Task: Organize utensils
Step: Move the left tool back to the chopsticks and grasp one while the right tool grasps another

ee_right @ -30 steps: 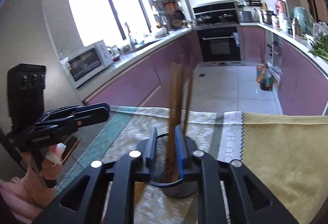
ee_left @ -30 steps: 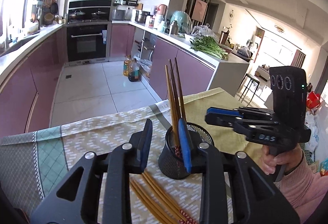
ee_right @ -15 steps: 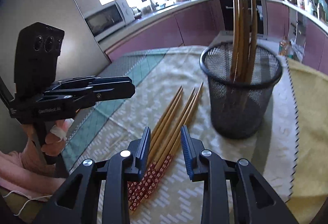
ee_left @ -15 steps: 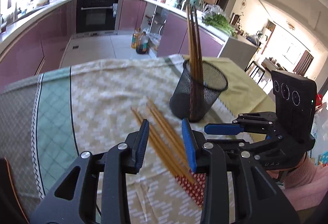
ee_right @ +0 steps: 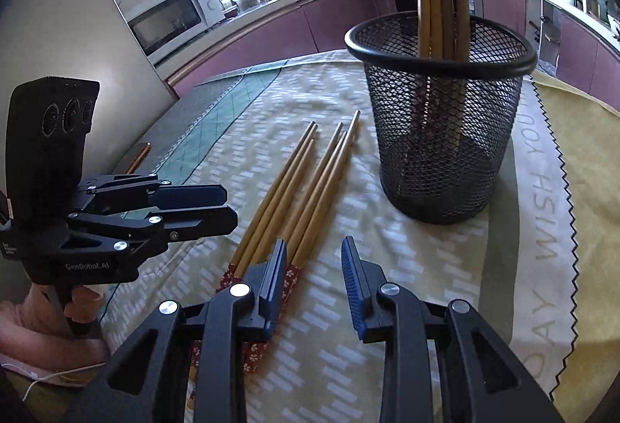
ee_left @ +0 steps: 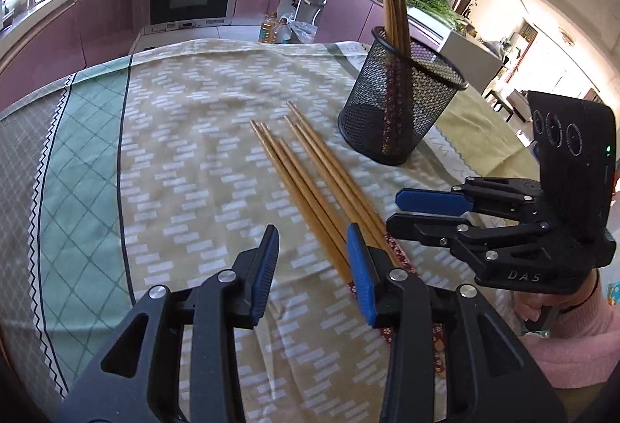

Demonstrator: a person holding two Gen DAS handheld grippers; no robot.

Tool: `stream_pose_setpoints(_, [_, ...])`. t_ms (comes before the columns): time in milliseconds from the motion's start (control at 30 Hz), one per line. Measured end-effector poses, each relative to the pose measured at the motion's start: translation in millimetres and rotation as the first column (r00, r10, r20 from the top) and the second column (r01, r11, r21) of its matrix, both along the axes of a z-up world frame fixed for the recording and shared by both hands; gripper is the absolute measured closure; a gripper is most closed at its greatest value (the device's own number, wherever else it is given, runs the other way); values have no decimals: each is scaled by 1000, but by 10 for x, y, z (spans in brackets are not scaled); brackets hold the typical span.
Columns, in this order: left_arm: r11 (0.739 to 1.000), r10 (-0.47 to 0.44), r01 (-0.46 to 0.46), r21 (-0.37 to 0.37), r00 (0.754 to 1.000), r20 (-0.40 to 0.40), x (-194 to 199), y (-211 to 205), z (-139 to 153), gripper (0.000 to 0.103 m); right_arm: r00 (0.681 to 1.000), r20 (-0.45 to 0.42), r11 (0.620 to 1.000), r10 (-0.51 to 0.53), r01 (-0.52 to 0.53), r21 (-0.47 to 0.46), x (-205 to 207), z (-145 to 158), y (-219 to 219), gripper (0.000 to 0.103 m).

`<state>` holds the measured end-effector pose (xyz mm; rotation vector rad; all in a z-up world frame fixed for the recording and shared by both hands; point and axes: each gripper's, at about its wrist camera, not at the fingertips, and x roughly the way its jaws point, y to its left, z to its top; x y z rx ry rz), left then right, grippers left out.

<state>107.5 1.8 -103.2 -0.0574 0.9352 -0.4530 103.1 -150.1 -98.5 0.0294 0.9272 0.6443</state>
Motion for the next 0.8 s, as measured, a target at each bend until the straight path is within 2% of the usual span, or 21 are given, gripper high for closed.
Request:
stream_pose_setpoints(133, [1000, 0, 0, 25, 1000, -14, 16, -42, -57, 67, 1000, -5, 1000, 5, -5, -1, 25, -30, 1, 75])
stream_pose_setpoints(333, [1000, 4, -4, 6, 999, -34, 72, -36, -75, 66, 1000, -13, 1000, 11, -11, 6, 56, -30, 76, 75])
stream_pose_setpoints(533, [998, -9, 10, 60, 1000, -10, 78, -112, -97, 65, 1000, 5, 999, 12, -12, -43, 45, -47, 95, 78])
stream_pose_setpoints(667, [996, -15, 14, 86, 1000, 5, 71, -137, -99, 67, 1000, 19, 997, 14, -12, -77, 46, -40, 142, 78])
stream_pose_setpoints(800, [995, -26, 27, 100, 1000, -9, 89, -101, -91, 73, 1000, 15, 996, 6, -5, -89, 61, -27, 121, 78])
